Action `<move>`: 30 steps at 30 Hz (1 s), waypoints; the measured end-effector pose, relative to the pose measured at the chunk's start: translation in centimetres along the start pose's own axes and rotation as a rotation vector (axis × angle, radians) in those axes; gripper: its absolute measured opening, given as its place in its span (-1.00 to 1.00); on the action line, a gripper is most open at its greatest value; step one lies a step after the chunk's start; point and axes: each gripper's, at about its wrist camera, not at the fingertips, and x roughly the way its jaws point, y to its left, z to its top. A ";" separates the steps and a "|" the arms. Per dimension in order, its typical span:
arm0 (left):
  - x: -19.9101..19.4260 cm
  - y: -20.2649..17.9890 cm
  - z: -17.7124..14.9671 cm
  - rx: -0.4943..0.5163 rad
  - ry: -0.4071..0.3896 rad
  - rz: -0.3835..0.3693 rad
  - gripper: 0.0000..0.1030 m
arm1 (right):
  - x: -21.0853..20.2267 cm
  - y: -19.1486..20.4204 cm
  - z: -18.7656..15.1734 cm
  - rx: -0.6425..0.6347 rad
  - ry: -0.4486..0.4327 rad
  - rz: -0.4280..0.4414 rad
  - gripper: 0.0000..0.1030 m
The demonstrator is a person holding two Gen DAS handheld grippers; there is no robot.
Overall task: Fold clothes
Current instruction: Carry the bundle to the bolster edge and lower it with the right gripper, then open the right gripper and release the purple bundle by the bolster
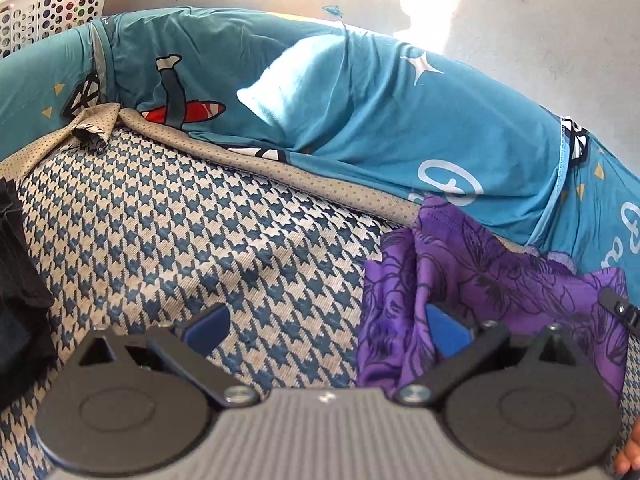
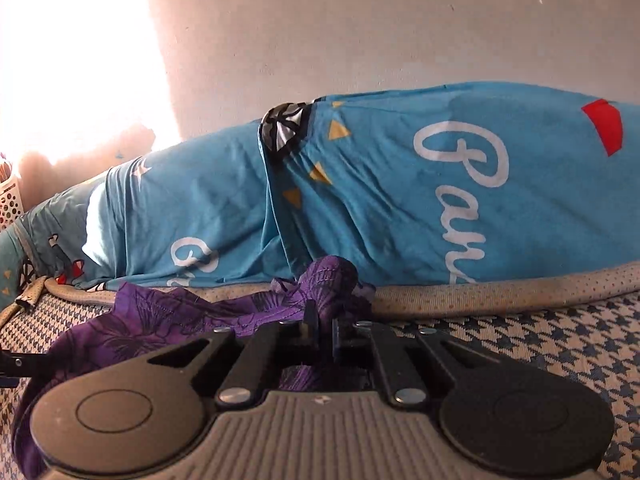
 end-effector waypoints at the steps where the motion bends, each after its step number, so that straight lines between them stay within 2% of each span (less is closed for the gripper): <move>1: -0.3 0.1 -0.1 0.017 -0.005 -0.004 1.00 | -0.1 0.4 0.1 -0.025 -0.018 -0.020 -0.88; 4: -1.0 0.1 -0.7 0.083 -0.024 -0.012 1.00 | 0.2 0.8 0.0 -0.037 -0.033 -0.074 -0.88; 10: -1.9 0.5 -1.5 0.160 -0.033 -0.070 1.00 | 2.7 0.8 -2.3 -0.079 0.083 -0.138 -0.88; 14: -0.5 0.8 -2.1 0.196 0.011 -0.010 1.00 | 3.2 0.8 -2.7 -0.092 0.101 -0.162 -0.87; 16: 0.3 1.1 -2.4 0.205 0.037 0.026 1.00 | 2.9 0.6 -2.4 -0.064 0.106 -0.176 -0.71; 18: 1.2 1.4 -2.7 0.213 0.062 0.063 1.00 | 2.6 0.4 -2.1 -0.037 0.110 -0.191 -0.45; 23: 1.8 2.0 -2.5 0.191 0.076 0.136 1.00 | -0.3 1.2 -0.5 -0.053 0.059 -0.216 -0.37; 27: 2.1 2.9 -2.2 0.153 0.101 0.179 1.00 | -3.2 2.9 0.3 -0.045 0.034 -0.129 -0.31; 30: 1.6 3.2 -2.0 0.143 0.091 0.173 1.00 | -5.4 5.1 -0.6 -0.035 0.054 -0.008 -0.23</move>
